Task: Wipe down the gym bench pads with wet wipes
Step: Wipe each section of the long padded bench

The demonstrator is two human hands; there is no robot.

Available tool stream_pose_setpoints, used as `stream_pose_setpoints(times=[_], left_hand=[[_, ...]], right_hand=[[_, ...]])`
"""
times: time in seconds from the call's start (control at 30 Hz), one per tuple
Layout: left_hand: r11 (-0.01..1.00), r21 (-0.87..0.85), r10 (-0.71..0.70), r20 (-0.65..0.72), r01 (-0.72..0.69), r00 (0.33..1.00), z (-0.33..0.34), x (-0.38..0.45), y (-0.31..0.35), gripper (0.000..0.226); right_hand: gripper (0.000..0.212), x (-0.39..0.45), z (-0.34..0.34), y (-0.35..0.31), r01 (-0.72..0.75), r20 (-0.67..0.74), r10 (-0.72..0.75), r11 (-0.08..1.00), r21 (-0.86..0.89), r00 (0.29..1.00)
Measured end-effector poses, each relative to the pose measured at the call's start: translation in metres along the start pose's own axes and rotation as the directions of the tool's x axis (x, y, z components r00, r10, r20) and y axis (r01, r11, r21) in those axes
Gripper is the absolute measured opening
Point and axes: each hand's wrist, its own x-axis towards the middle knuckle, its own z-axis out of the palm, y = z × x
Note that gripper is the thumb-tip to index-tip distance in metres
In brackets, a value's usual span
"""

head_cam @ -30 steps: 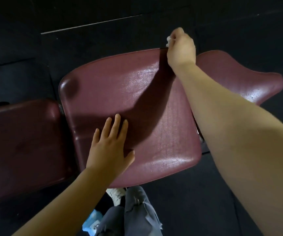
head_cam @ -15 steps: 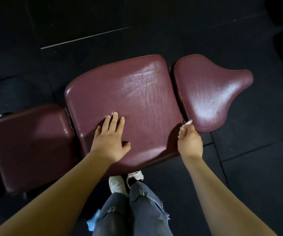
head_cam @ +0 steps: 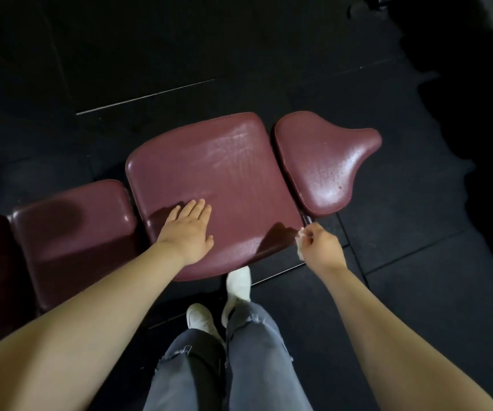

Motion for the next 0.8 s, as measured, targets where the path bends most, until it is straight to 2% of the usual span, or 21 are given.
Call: stream_pose_setpoints(times=[0.17, 0.33, 0.57, 0.8], left_hand=[[0.999, -0.001, 0.049, -0.044, -0.049, 0.998, -0.013, 0.003, 0.026, 0.07], [0.997, -0.001, 0.081, -0.082, -0.081, 0.993, -0.022, 0.024, 0.062, 0.069], [0.97, -0.214, -0.132, -0.081, 0.112, 0.988, -0.036, 0.069, 0.131, 0.068], [0.954, -0.268, -0.153, -0.056, 0.132, 0.987, -0.044, 0.107, 0.185, 0.068]], right_hand=[[0.016, 0.006, -0.024, 0.0, 0.041, -0.027, -0.037, 0.989, 0.143, 0.999], [0.013, 0.043, -0.058, 0.004, 0.087, -0.039, -0.083, 0.985, 0.148, 0.996], [0.015, 0.105, -0.123, 0.021, 0.138, 0.031, -0.144, 0.979, 0.152, 0.989], [0.013, 0.177, -0.186, 0.044, 0.144, 0.06, -0.148, 0.987, 0.076, 0.987]])
